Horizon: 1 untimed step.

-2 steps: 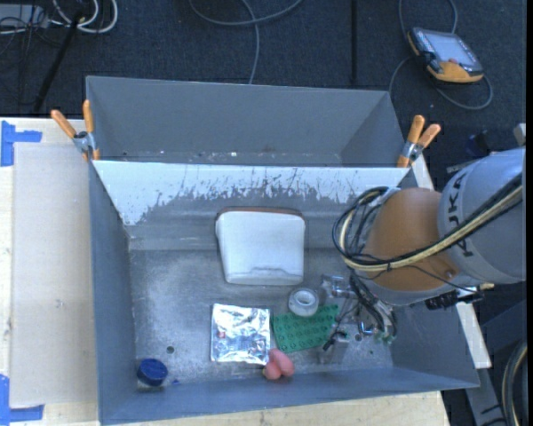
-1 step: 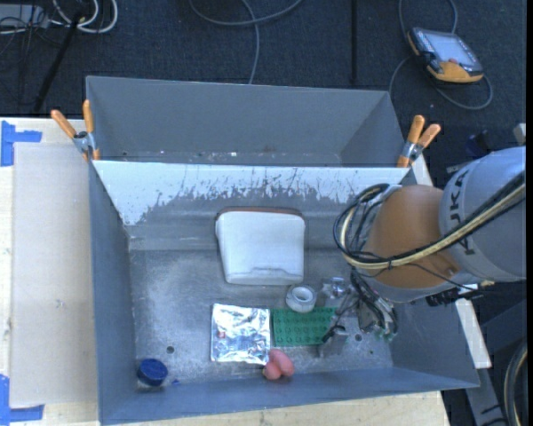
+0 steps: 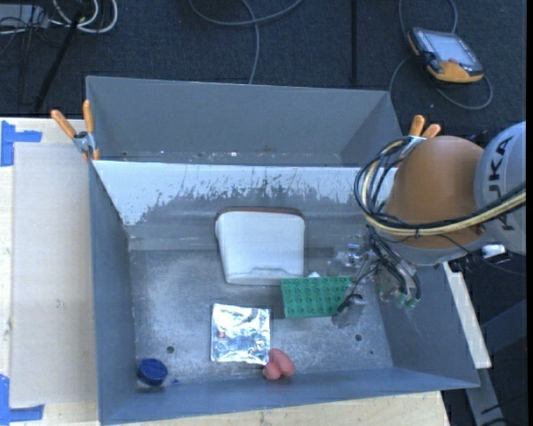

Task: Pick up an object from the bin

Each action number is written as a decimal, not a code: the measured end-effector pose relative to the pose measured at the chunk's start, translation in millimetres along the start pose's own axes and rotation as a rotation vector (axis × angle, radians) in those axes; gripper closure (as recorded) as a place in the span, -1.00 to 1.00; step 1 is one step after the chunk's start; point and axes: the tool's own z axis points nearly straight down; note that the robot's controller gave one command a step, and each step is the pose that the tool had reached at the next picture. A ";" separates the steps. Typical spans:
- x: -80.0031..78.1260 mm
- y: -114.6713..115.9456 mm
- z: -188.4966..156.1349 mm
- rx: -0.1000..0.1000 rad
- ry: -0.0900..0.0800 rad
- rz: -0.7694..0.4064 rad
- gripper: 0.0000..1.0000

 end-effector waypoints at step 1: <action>22.3 31.2 -151.5 -0.001 -0.001 -0.005 1.00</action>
Offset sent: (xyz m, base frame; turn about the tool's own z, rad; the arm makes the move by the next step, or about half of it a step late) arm -0.0215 0.0325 0.1471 -0.0014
